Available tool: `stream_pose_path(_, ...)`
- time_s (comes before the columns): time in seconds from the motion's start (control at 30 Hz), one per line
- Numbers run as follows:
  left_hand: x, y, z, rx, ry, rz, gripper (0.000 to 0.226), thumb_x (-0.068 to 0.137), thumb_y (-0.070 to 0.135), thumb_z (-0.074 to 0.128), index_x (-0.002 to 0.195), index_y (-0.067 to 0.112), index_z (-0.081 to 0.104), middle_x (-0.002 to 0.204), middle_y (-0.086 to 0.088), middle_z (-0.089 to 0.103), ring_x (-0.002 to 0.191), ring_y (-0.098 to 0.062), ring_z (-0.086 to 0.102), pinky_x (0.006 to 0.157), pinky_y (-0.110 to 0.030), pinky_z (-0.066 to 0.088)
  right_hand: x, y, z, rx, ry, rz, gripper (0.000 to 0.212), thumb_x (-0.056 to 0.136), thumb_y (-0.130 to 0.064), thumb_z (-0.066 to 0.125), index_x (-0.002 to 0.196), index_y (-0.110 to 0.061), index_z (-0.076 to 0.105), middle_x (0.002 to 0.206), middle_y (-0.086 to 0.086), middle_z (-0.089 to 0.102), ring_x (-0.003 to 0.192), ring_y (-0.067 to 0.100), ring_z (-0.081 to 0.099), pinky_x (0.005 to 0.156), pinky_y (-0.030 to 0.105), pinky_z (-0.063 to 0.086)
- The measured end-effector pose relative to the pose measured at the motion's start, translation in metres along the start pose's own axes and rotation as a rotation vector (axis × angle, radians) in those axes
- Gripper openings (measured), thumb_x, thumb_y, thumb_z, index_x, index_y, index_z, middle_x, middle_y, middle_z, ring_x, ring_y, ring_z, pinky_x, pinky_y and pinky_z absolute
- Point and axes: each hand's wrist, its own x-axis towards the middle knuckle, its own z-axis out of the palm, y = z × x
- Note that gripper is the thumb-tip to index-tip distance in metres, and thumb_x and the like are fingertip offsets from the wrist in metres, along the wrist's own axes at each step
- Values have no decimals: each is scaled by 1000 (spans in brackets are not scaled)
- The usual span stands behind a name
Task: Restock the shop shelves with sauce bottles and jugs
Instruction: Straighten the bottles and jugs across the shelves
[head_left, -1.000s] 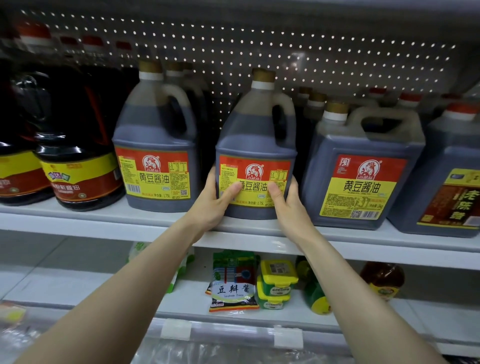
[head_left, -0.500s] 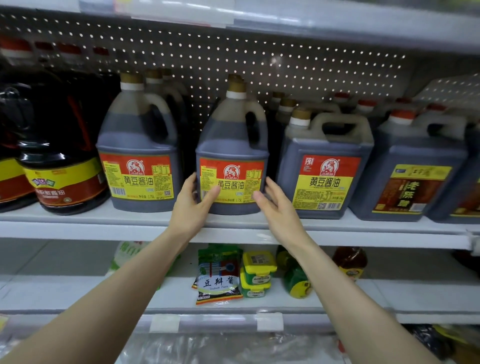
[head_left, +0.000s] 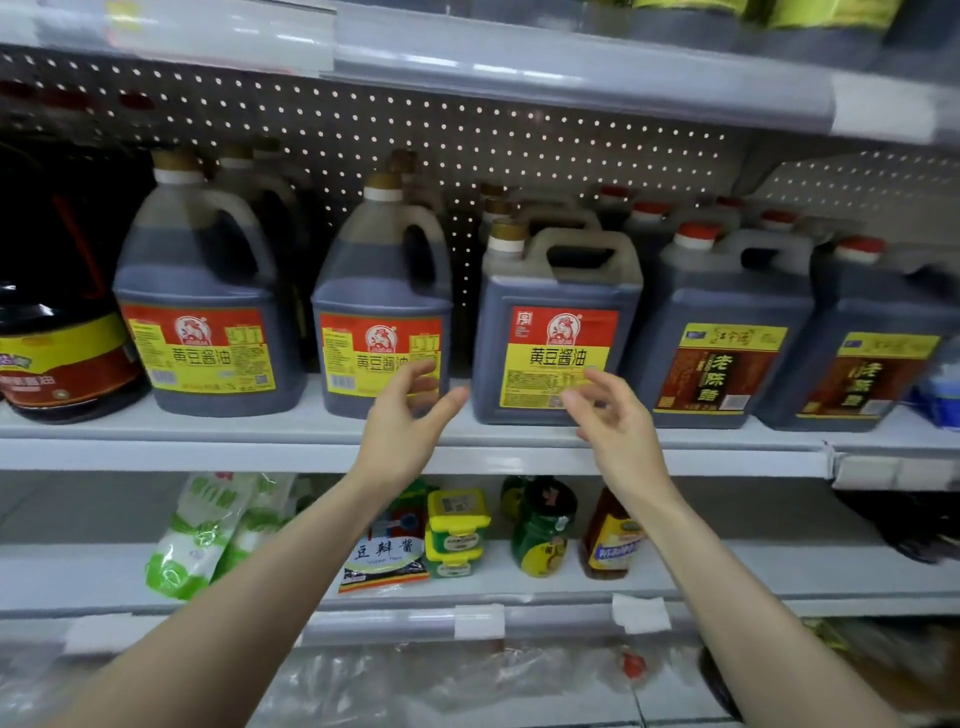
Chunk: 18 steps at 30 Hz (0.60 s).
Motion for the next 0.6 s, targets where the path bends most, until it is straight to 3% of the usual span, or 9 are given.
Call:
stream_pose_path(0.17,10,1,49,-59,-3,-54,71,86,37,66,146,21,33,145,-5,43,131,-19,43,106,-36,39,11,20,-34,-4,17,26,59,90,-32,62,143,-20,38,142,-2,43,121,10,47,96,26,40)
stream_pose_path(0.27,17,3,69,-88,14,-59,84,80,48,67,149,23,26,149,0,40,134,-16,41,111,-38,37,23,32,-43,32,-56,33,67,90,-34,60,148,-20,29,150,-2,36,129,12,42,98,25,36)
stream_pose_path(0.37,28,2,87,-68,48,-19,84,74,55,63,145,21,34,134,5,55,118,-6,54,100,-27,45,45,43,-44,97,-153,25,71,92,-34,58,151,-21,21,152,-2,34,135,9,36,102,23,34)
stream_pose_path(0.47,38,1,91,-103,59,12,68,82,43,61,141,18,38,119,12,61,99,12,59,79,-5,46,62,48,-33,85,-179,-15,80,88,-51,60,152,-25,21,150,-6,40,135,7,37,113,33,33)
stream_pose_path(0.6,45,-6,92,-105,41,21,56,89,32,58,139,16,38,110,19,59,87,20,58,71,0,44,76,53,-23,74,-183,-44,80,84,-58,56,150,-25,25,142,-9,49,129,9,46,111,40,38)
